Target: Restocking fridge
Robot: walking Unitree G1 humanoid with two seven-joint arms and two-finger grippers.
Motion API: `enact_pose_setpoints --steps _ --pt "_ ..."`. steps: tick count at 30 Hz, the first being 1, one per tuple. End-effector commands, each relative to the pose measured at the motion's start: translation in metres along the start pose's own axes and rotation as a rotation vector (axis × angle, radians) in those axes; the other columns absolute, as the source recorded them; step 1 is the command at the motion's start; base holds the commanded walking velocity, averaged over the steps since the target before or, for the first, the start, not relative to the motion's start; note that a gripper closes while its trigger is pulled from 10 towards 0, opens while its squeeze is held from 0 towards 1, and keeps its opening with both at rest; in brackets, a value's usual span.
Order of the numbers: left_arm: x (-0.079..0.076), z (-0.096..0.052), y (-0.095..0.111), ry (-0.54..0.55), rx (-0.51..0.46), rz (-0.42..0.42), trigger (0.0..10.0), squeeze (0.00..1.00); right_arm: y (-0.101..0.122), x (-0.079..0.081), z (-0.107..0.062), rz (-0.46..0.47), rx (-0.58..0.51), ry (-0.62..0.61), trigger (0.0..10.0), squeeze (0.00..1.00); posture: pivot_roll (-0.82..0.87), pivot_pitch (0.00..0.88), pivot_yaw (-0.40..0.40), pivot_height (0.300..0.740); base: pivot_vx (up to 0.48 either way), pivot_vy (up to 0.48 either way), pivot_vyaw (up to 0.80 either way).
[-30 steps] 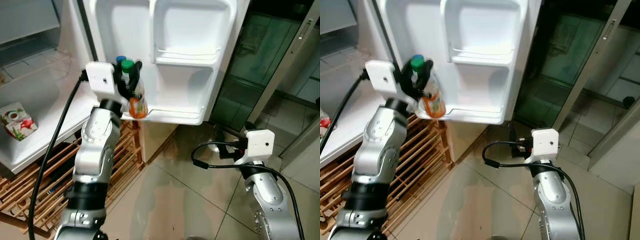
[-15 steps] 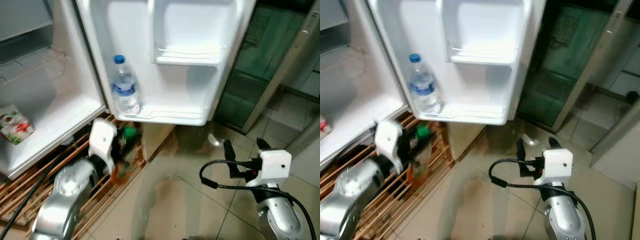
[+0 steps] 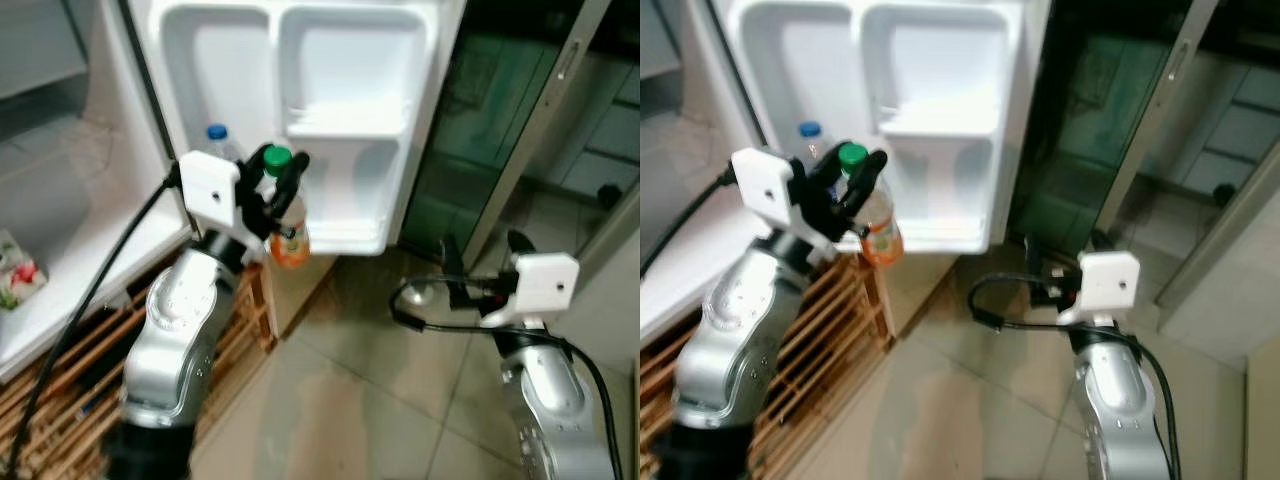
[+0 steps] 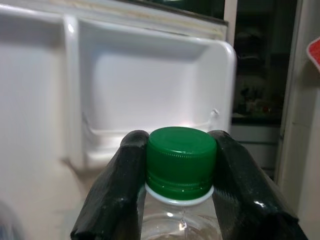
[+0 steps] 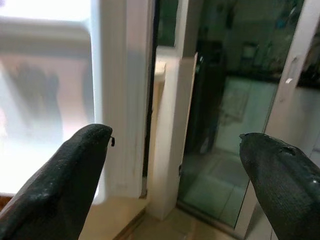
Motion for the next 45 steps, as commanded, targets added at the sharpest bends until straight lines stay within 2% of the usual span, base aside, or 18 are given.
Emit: enact_pose_setpoints --steps 1,9,11,16,18,19,23,24,26,36,45 --pt "0.016 0.001 0.010 0.066 -0.042 0.046 10.0 0.00 0.002 0.007 0.004 0.010 -0.015 0.026 10.0 0.00 -0.18 0.000 0.016 0.740 0.480 0.000 0.00" --pt "0.021 0.001 0.010 0.130 -0.028 0.107 10.0 0.00 0.004 0.007 0.007 0.010 -0.010 0.053 10.0 0.00 -0.18 0.000 0.003 0.740 0.167 0.031 0.00" --pt "0.024 -0.001 0.005 0.161 0.004 0.122 10.0 0.00 0.003 0.006 0.004 0.010 0.002 0.055 10.0 0.00 -0.18 0.000 -0.004 0.740 0.000 0.000 0.00" --pt "0.027 -0.001 -0.002 0.193 0.020 0.114 10.0 0.00 0.000 0.006 0.001 0.009 0.016 0.064 10.0 0.00 -0.18 0.000 -0.009 0.740 0.000 0.000 0.00" --pt "0.033 0.002 -0.005 0.237 -0.011 0.098 10.0 0.00 0.000 0.006 -0.001 0.006 0.025 0.068 10.0 0.00 -0.20 0.000 -0.024 0.740 0.000 0.000 0.00" --pt "0.035 0.006 -0.008 0.260 -0.022 0.116 10.0 0.00 0.000 0.005 -0.002 0.002 0.031 0.071 10.0 0.00 -0.20 0.000 -0.031 0.740 0.000 0.000 0.00" --pt "0.036 0.010 -0.011 0.271 -0.028 0.108 10.0 0.00 0.000 0.004 -0.003 -0.003 0.035 0.074 10.0 0.00 -0.21 0.000 -0.034 0.740 0.000 0.000 0.00" --pt "0.033 0.019 -0.019 0.272 -0.024 0.086 10.0 0.00 0.000 0.003 -0.003 -0.007 0.040 0.076 10.0 0.00 -0.22 0.000 -0.046 0.740 0.000 0.000 0.00" --pt "0.025 0.030 -0.022 0.251 -0.039 0.072 10.0 0.00 0.001 0.003 -0.003 -0.009 0.041 0.079 10.0 0.00 -0.22 0.000 -0.046 0.740 0.000 0.000 0.00" --pt "0.005 0.057 -0.013 0.204 -0.123 0.003 10.0 0.00 0.001 0.005 -0.014 -0.015 0.059 0.078 10.0 0.00 -0.27 0.000 -0.043 0.740 0.000 0.000 0.00" --pt "-0.007 0.077 -0.018 0.196 -0.159 0.117 10.0 0.00 -0.002 0.004 -0.022 -0.018 0.089 0.080 10.0 0.00 -0.29 0.017 -0.061 0.740 0.000 0.000 0.00"
Point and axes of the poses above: a point about 5 cm out from each wrist's last joint towards the gripper, its own z axis pointing out of the wrist towards the gripper, its own y axis along the axis of the wrist's last joint, x = y × z, the point moved 2 cm from there along z, pointing out of the wrist towards the gripper, and after that the axes turned 14 degrees about z, right-handed, at the moved point
